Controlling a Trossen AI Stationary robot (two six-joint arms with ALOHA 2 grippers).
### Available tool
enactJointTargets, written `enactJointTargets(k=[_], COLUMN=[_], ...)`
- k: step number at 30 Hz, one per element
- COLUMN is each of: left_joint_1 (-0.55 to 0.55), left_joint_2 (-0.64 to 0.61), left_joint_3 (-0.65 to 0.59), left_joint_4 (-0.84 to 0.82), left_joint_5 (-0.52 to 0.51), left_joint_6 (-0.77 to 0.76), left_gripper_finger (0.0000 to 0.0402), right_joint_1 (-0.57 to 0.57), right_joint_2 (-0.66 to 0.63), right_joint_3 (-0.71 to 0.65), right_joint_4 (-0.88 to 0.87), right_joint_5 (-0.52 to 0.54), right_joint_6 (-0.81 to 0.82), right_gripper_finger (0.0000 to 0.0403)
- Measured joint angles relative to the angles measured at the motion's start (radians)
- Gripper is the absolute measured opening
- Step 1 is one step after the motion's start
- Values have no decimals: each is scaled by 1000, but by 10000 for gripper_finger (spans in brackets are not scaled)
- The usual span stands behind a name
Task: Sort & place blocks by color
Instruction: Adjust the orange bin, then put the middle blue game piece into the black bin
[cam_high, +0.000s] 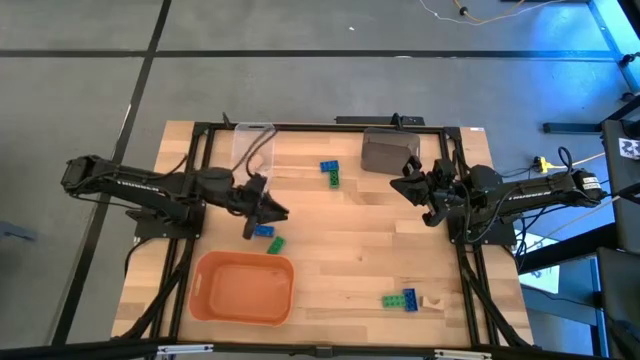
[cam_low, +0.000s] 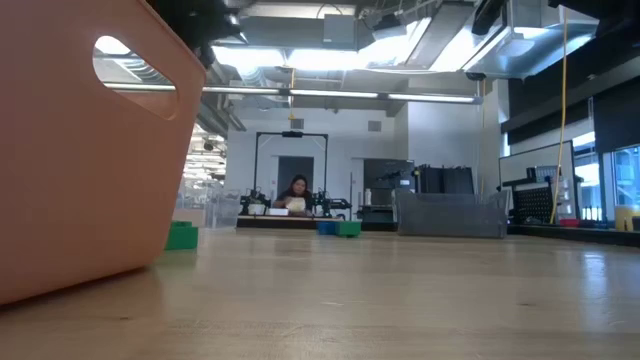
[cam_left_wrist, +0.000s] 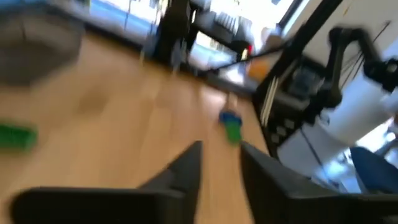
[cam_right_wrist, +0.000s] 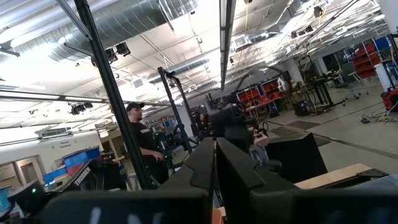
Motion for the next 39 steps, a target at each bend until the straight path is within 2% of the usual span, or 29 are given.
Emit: enactJointTargets(k=[2, 3, 9, 13, 18, 21, 30, 35, 39], left_joint_1=[-9, -20, -137, -244, -359, -415, -549, -571, -522], left_joint_2=[0, 0, 22, 23, 23, 24, 37, 43, 43], left_joint_3=[0, 0, -1, -1, -1, -1, -1, 1, 37], left_joint_4=[-94, -152, -438, -492, -589, -624, -566, -562, -616], left_joint_5=[15, 13, -27, -40, -114, -136, -153, -176, -222], left_joint_6=[-25, -43, -171, -252, -397, -475, -566, -530, -423], left_gripper_finger=[21, 13, 1, 0, 0, 0, 0, 0, 0], right_joint_1=[0, 0, 0, 0, 0, 0, 0, 0, 0], right_joint_2=[0, 0, 0, 0, 0, 0, 0, 0, 0], right_joint_3=[0, 0, 0, 0, 0, 0, 0, 0, 0], right_joint_4=[0, 0, 0, 0, 0, 0, 0, -3, -6], right_joint_5=[0, 0, 0, 0, 0, 0, 0, 0, 0], right_joint_6=[0, 0, 0, 0, 0, -1, -4, -6, -28], right_gripper_finger=[21, 21, 21, 21, 21, 21, 21, 21, 21])
